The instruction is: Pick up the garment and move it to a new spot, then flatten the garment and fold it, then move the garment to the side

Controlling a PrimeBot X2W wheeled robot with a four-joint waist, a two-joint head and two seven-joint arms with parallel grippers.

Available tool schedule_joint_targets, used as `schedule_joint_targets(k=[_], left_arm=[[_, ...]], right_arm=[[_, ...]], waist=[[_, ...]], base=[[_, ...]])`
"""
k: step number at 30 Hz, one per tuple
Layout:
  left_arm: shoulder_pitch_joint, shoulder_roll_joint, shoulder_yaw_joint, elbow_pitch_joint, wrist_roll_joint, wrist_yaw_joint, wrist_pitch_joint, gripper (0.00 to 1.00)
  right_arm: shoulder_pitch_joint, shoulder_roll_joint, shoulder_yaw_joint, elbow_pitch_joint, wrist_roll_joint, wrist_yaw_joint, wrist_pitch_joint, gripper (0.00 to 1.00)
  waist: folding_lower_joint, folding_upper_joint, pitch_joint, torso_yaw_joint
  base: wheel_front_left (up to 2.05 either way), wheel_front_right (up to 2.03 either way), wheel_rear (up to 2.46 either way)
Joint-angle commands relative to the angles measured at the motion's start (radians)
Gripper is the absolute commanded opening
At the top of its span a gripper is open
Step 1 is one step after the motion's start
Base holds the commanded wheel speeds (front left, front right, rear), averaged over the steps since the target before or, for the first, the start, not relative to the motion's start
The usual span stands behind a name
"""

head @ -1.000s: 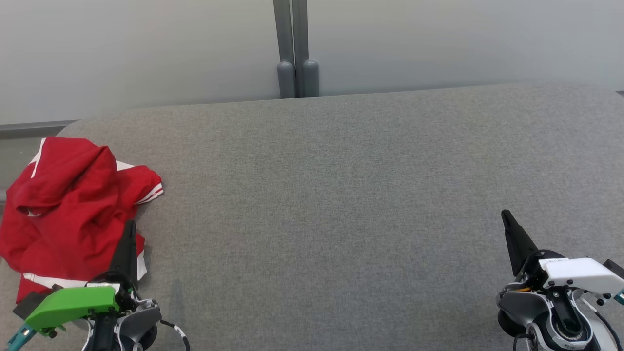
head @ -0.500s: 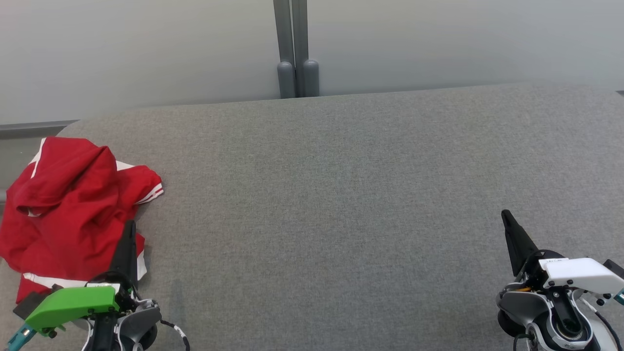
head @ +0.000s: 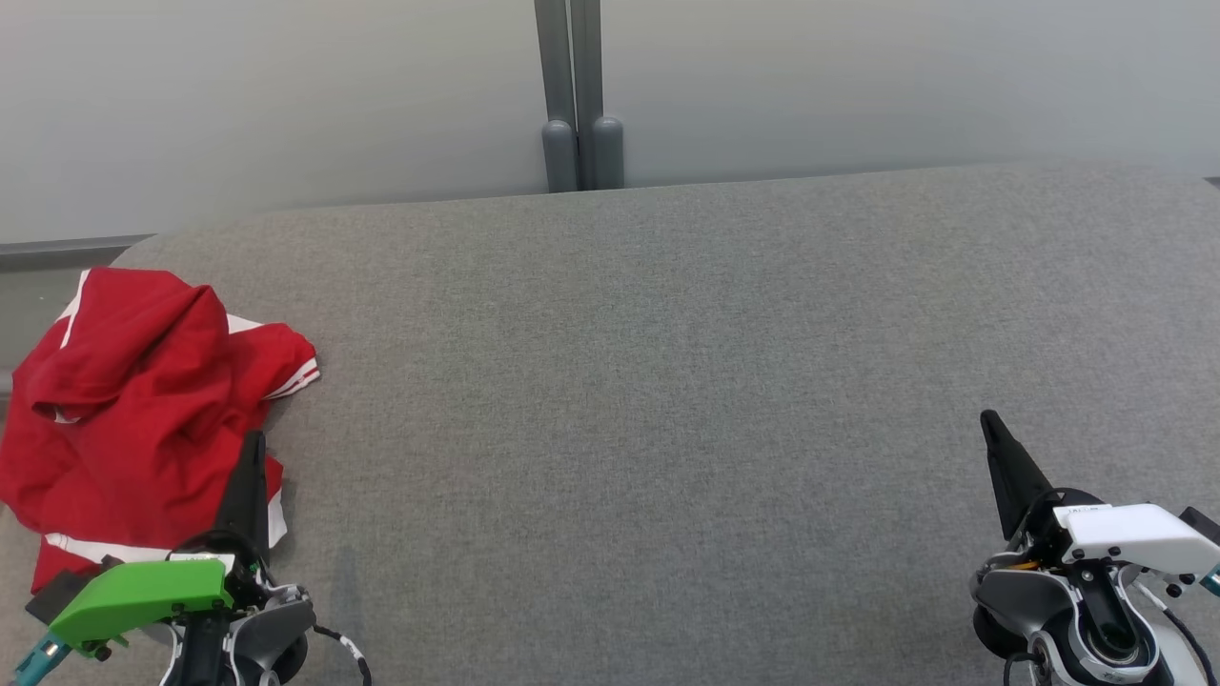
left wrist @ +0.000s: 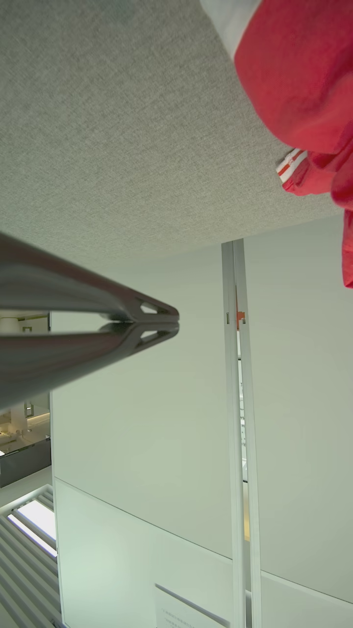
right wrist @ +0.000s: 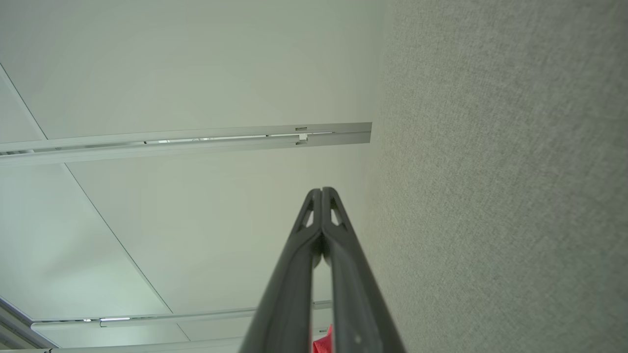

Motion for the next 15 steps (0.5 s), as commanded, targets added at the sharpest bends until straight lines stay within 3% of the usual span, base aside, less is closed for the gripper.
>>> schedule_joint_targets(k=[1, 7, 8, 15], left_arm=[[0.012, 0.007, 0.002, -0.002, 0.000, -0.004, 0.003, 0.00], [0.000, 0.000, 0.000, 0.000, 0.000, 0.000, 0.000, 0.00], [0.001, -0.002, -0.001, 0.008, 0.000, 0.000, -0.001, 1.00], [0.002, -0.005, -0.014, 0.036, 0.020, 0.000, -0.026, 1.00]], right_arm=[[0.009, -0.004, -0.002, -0.004, 0.007, 0.001, 0.004, 0.00], [0.000, 0.000, 0.000, 0.000, 0.000, 0.000, 0.000, 0.00], [0.002, 0.002, 0.000, 0.008, -0.001, 0.000, 0.000, 1.00], [0.011, 0.000, 0.015, 0.021, -0.023, 0.000, -0.022, 1.00]], waist=[[0.0000, 0.0000, 0.000, 0.000], [0.0000, 0.0000, 0.000, 0.000], [0.0000, 0.0000, 0.000, 0.000], [0.0000, 0.0000, 0.002, 0.000]], base=[[0.00, 0.00, 0.00], [0.00, 0.00, 0.00], [0.00, 0.00, 0.00], [0.00, 0.00, 0.00]])
